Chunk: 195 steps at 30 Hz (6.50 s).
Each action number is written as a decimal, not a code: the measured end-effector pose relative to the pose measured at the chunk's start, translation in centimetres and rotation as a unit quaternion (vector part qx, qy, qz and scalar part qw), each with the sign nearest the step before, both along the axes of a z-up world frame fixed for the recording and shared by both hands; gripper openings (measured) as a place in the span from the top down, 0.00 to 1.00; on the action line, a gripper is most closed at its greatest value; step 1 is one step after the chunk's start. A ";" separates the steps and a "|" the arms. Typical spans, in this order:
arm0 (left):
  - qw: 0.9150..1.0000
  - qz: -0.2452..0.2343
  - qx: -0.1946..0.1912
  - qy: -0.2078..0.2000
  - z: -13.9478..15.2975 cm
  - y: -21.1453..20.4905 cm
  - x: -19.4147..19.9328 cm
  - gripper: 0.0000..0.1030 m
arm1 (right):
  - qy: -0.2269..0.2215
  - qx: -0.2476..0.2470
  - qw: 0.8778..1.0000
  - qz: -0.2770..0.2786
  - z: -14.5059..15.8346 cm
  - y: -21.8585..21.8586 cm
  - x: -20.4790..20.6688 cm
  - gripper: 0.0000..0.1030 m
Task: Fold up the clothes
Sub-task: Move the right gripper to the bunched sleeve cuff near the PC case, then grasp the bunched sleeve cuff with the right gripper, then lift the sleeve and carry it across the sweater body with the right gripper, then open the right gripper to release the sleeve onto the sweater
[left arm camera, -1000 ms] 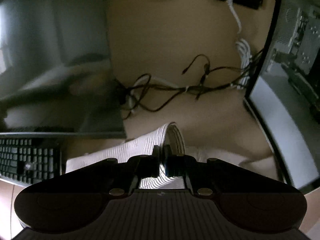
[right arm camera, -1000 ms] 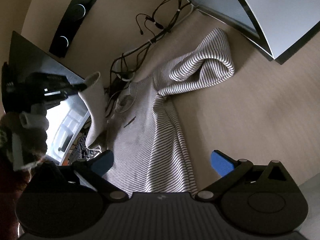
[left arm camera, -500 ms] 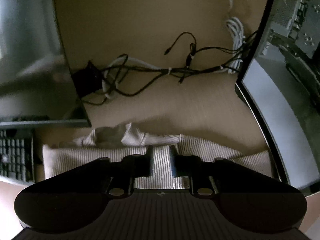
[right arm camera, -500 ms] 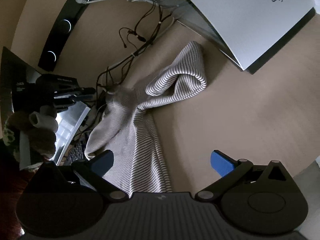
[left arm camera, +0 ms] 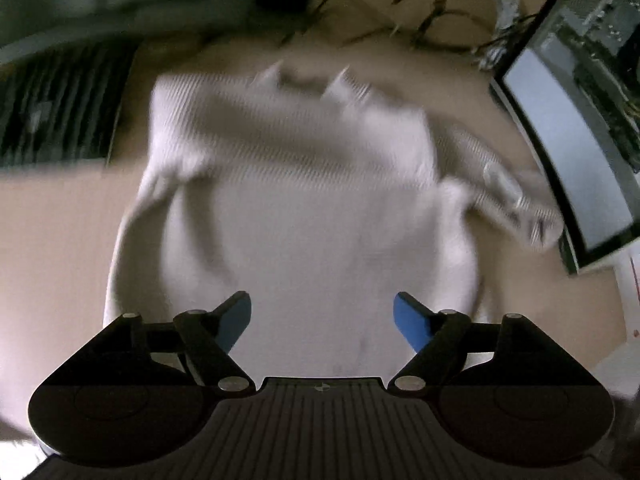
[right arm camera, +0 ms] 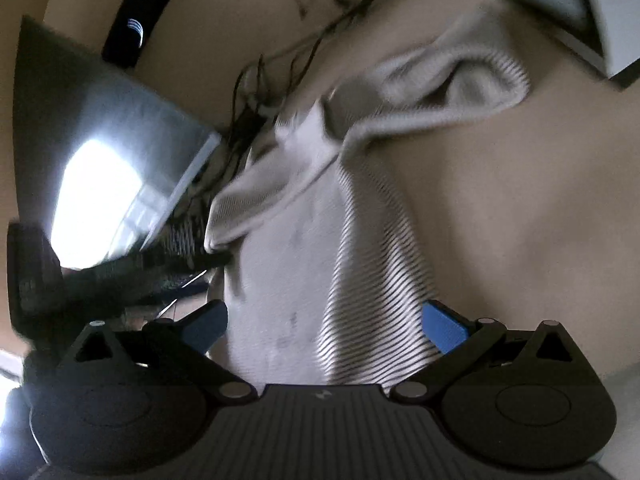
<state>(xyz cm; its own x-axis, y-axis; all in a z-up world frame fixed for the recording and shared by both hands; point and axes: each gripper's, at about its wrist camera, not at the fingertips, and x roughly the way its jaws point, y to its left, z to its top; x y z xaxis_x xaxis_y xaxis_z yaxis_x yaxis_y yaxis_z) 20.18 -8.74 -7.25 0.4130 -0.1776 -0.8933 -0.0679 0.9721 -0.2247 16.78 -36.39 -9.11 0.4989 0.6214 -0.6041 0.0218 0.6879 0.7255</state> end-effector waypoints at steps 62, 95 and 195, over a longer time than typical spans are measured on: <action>0.984 -0.028 -0.132 -0.112 7.8 2.2 -10.7 0.06 | -0.199 -0.621 0.756 0.043 4.9 4.5 11.5 0.96; 0.991 -0.010 -0.122 -0.053 6.3 1.5 -9.4 0.06 | -0.225 -0.665 0.680 0.210 -1.4 6.2 10.3 0.50; 0.987 0.036 -0.103 -0.116 5.8 10.5 -3.5 0.06 | -0.268 -0.384 0.882 0.051 11.2 14.8 6.7 0.53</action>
<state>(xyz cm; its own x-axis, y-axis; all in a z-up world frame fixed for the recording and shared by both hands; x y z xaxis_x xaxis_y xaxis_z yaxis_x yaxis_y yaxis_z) 16.73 1.77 -1.45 0.6207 -0.3074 -0.7213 -0.0590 0.8990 -0.4340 23.44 -21.61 2.09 0.8061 0.1900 -0.5604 -0.2736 0.9594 -0.0684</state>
